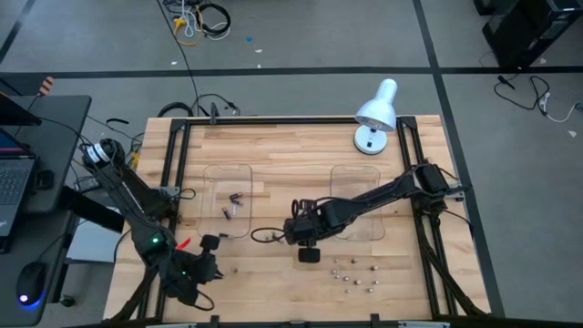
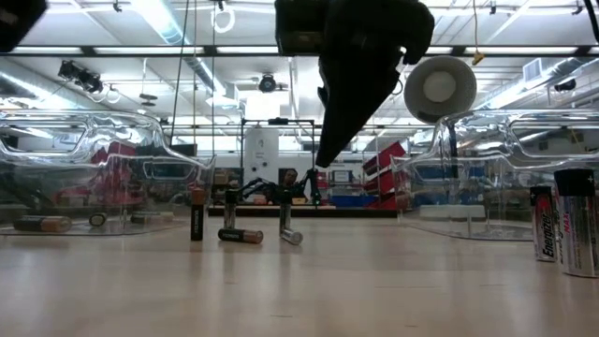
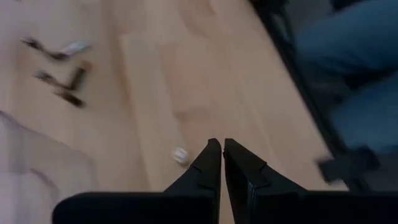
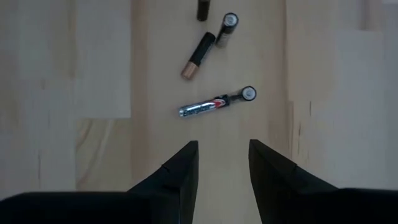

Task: Sort batteries
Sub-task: Put the black battery into the left transparent bin

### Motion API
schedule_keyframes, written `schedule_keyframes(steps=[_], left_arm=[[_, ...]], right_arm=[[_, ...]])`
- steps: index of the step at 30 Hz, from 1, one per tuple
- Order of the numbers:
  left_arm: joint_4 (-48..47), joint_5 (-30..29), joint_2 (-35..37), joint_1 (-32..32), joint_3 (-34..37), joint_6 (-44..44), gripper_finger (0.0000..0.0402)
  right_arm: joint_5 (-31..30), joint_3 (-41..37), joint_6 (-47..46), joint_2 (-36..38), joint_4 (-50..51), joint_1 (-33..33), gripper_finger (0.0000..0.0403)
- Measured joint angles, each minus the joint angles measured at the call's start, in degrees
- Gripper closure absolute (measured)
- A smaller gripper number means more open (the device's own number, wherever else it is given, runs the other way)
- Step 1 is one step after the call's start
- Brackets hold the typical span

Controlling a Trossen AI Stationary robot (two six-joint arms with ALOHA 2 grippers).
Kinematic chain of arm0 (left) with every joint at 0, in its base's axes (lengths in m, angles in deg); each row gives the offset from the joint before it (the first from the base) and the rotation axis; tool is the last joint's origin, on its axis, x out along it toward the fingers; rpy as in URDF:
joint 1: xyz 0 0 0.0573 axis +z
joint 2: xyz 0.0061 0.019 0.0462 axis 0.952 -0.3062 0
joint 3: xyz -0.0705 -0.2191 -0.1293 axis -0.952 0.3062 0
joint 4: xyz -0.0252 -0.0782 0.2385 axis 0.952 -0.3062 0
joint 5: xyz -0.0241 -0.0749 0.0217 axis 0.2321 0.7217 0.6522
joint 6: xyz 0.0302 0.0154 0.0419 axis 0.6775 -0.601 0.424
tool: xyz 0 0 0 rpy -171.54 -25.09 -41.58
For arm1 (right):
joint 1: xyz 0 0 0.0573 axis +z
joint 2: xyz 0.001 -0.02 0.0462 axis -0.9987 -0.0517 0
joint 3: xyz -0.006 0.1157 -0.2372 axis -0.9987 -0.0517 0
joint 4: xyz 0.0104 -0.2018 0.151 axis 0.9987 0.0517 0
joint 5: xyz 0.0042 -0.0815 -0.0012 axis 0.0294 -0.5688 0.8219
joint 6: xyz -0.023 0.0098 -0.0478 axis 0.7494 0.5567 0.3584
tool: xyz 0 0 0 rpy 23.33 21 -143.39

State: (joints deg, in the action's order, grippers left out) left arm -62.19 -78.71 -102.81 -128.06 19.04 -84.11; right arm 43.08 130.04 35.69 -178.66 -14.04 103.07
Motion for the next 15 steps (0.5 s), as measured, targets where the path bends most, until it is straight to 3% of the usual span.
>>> schedule_keyframes(steps=[7, 15], left_arm=[[0.83, -2.21, -0.02, 0.24, 0.7, -0.06, 0.0359], [9.59, -4.69, -0.04, 0.34, 6.68, -0.13, 0.0282]], right_arm=[[-0.2, 0.02, -0.36, 0.0, -1.3, 0.99, 0.0276], [-1.47, 0.02, -0.83, 0.0, -1.67, 2.08, 0.0276]])
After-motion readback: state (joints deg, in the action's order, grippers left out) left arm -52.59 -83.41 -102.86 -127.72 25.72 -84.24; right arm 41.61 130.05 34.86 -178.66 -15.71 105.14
